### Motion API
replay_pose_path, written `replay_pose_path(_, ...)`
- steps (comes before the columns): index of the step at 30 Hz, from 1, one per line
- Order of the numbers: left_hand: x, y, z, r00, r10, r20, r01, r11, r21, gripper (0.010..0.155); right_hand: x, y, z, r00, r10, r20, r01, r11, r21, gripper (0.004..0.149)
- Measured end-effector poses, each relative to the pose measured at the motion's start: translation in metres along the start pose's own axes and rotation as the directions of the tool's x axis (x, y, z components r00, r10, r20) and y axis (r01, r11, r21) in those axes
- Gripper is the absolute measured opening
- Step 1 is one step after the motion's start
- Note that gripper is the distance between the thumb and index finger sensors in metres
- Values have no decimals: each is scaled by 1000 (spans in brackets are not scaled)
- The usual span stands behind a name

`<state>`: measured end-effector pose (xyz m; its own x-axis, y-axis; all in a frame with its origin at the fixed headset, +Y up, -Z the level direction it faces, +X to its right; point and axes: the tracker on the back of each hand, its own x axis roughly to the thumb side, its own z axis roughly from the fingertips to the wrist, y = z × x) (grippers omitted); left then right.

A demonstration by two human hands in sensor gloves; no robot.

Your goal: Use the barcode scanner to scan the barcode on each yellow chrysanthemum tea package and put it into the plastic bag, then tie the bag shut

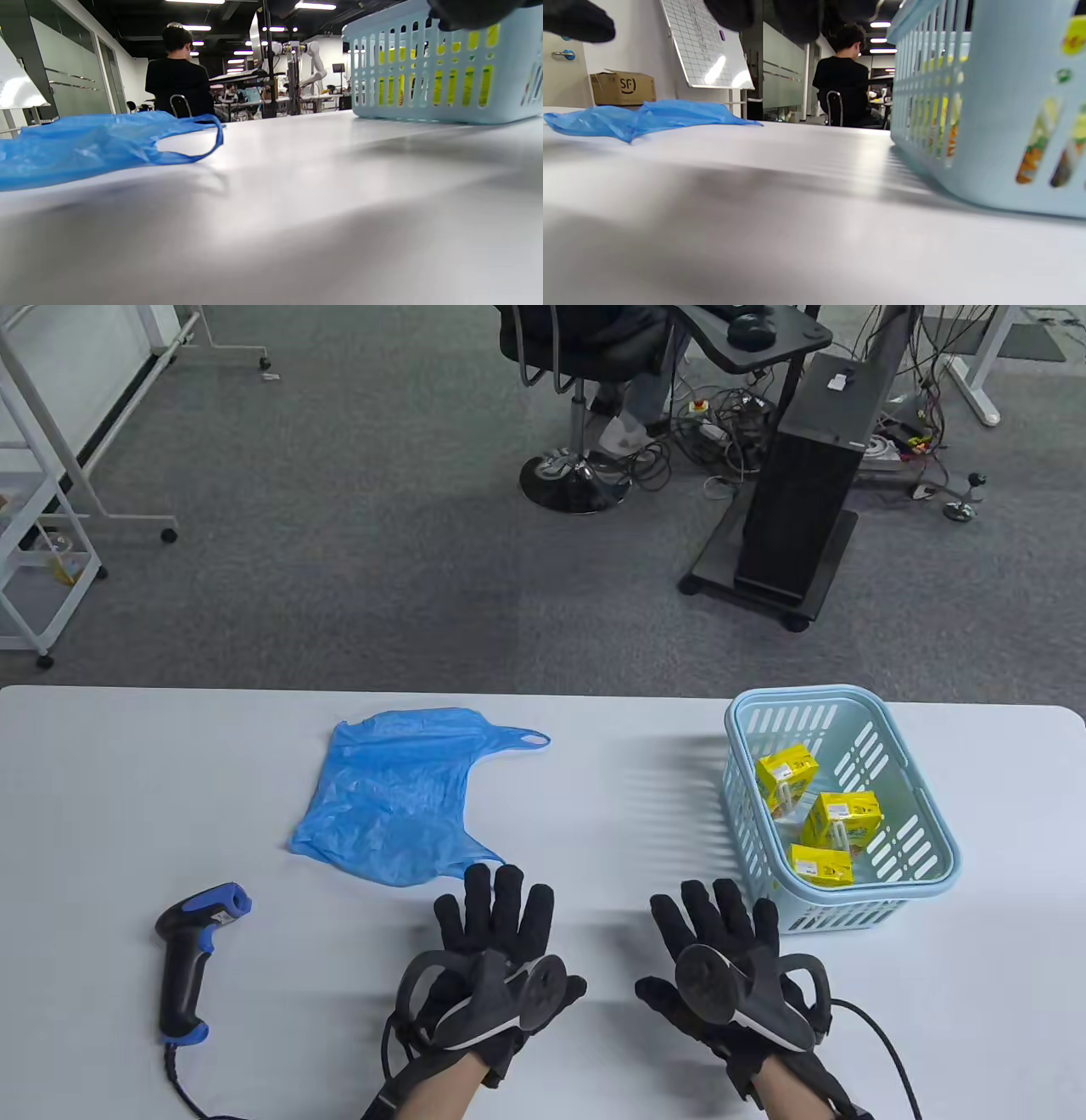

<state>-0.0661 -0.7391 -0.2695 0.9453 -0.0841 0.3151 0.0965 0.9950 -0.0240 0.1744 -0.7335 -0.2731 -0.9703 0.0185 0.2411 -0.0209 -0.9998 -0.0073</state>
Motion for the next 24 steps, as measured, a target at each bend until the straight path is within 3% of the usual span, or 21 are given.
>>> replay_pose_path(10,-6,5,0,999,43,-15,-43,999,13,100,-1,-2,-1,999,-39,-19,39,999,-2,94)
replay_pose_path(16,-8,-2,-5,999,-10,-36,8,999,-40,99,-2,0,-1,999,-37,-23,37,999,3,94)
replay_pose_path(20,-21,4,-6,993,2,-122,-6,999,-37,99,-1,0,-1,999,-38,-24,38,999,11,93)
replay_pose_path(24,-51,20,-8,951,174,-254,-193,980,-50,99,6,4,-1,999,-41,-17,42,999,29,92)
